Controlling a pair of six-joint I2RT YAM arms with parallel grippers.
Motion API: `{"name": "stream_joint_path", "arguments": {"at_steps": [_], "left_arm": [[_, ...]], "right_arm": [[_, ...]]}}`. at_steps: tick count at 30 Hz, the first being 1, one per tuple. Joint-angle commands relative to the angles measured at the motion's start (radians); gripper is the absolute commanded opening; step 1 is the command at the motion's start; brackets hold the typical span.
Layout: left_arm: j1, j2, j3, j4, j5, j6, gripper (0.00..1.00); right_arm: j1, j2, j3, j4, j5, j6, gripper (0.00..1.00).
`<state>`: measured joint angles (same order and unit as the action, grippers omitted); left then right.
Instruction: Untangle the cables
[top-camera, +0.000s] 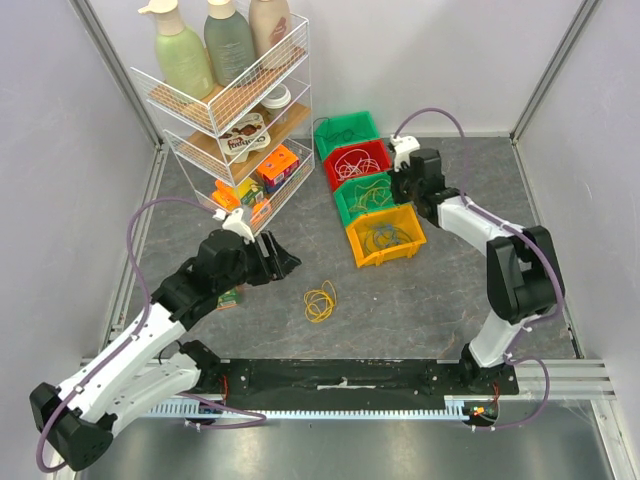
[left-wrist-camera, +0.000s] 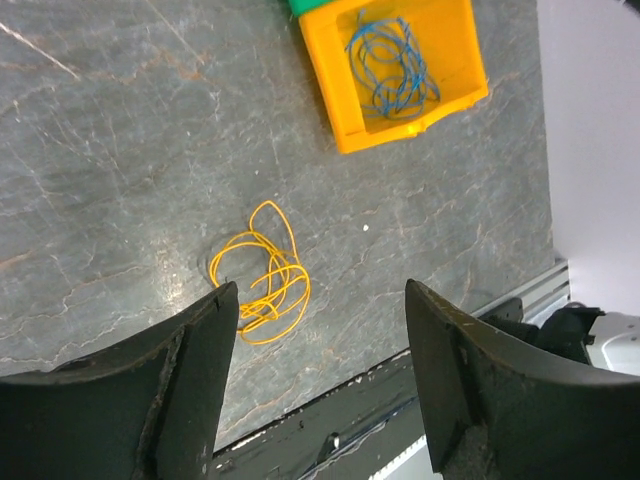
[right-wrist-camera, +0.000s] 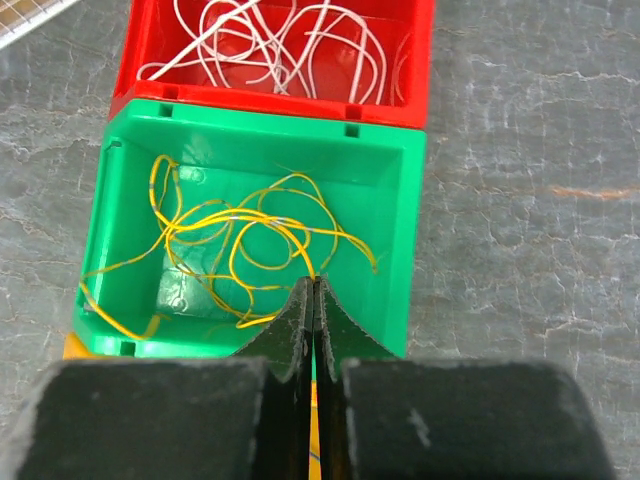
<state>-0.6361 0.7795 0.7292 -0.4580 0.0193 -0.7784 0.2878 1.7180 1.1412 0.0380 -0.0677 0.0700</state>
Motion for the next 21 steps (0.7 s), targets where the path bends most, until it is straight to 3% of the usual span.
{"name": "stream_joint_path", "arguments": {"at_steps": [1,9,14,21], "left_arm": [[0.004,0.078,-0.022,0.059,0.112,0.051,0.74],[-0.01,0.228,-0.091,0.171,0.264,0.041,0.78],[-0.05,0.276,-0.086,0.191,0.248,0.039,0.78],[-0.063,0.348,-0.088,0.182,0.22,0.074,0.72]], "right_arm": [[0.071,0.08,0.129,-0.118,0.169,-0.062,0.0],[0.088,0.13,0.252,-0.248,0.353,-0.021,0.02],[0.094,0.088,0.275,-0.291,0.24,0.02,0.36],[0.25,-0.164,0.2,-0.363,0.133,0.14,0.61]]}}
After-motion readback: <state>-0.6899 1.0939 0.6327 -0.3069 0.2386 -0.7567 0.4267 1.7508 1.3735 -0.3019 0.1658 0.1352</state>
